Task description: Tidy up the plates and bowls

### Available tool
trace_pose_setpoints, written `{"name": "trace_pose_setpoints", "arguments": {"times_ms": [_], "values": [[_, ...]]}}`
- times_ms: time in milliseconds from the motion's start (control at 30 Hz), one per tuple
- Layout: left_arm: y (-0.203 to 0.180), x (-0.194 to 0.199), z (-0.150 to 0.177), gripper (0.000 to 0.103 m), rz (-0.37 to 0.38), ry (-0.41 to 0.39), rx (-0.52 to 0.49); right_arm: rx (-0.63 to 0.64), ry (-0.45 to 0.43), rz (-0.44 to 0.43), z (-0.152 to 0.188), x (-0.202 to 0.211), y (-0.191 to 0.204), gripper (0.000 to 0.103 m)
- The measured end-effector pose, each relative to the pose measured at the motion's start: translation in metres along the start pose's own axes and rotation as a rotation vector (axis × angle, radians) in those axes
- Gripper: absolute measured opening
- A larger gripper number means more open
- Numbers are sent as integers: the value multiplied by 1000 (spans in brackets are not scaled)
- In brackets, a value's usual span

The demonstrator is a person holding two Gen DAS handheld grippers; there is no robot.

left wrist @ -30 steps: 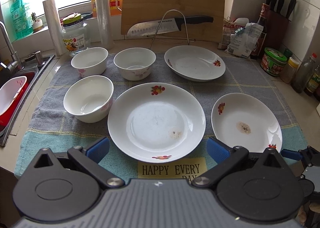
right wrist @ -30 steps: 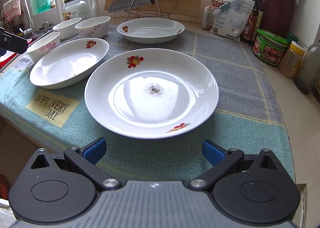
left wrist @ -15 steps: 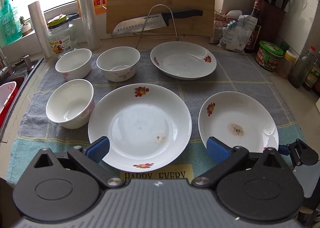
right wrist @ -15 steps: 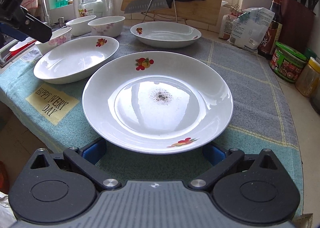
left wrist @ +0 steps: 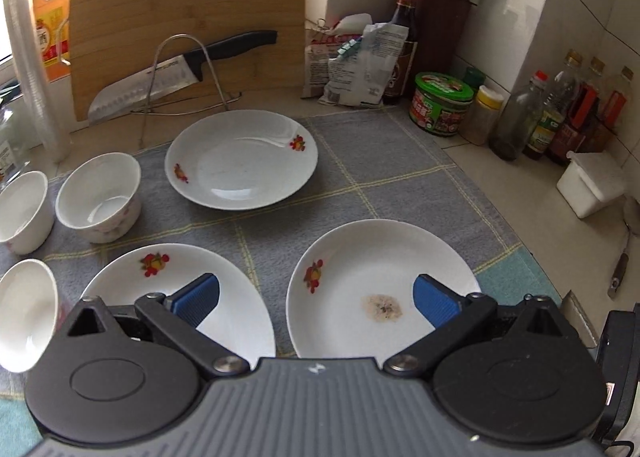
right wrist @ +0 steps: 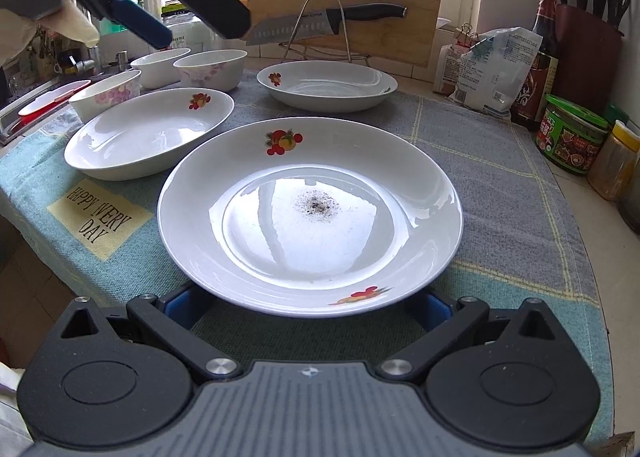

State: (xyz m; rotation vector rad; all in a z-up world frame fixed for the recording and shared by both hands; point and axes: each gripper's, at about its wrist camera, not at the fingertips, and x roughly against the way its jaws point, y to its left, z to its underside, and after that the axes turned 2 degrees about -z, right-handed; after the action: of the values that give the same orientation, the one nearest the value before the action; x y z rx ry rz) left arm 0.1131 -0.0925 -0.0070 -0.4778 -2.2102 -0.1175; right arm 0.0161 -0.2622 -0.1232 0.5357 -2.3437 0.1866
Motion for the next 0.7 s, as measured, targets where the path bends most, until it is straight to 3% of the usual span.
{"name": "trace_pose_setpoints", "arguments": {"times_ms": [67, 233, 433, 700], "values": [[-1, -15, -6, 102, 58, 26, -35, -3, -6, 5, 1, 0, 1, 103], [-5, -53, -14, 102, 106, 127, -122, -12, -10, 14, 1, 0, 2, 103], [-11, -95, -28, 102, 215, 234, -222, -36, 7, 38, -1, 0, 4, 103], [-15, -131, -33, 102, 332, 350, -285, -54, 24, 56, -2, 1, 7, 103]]}}
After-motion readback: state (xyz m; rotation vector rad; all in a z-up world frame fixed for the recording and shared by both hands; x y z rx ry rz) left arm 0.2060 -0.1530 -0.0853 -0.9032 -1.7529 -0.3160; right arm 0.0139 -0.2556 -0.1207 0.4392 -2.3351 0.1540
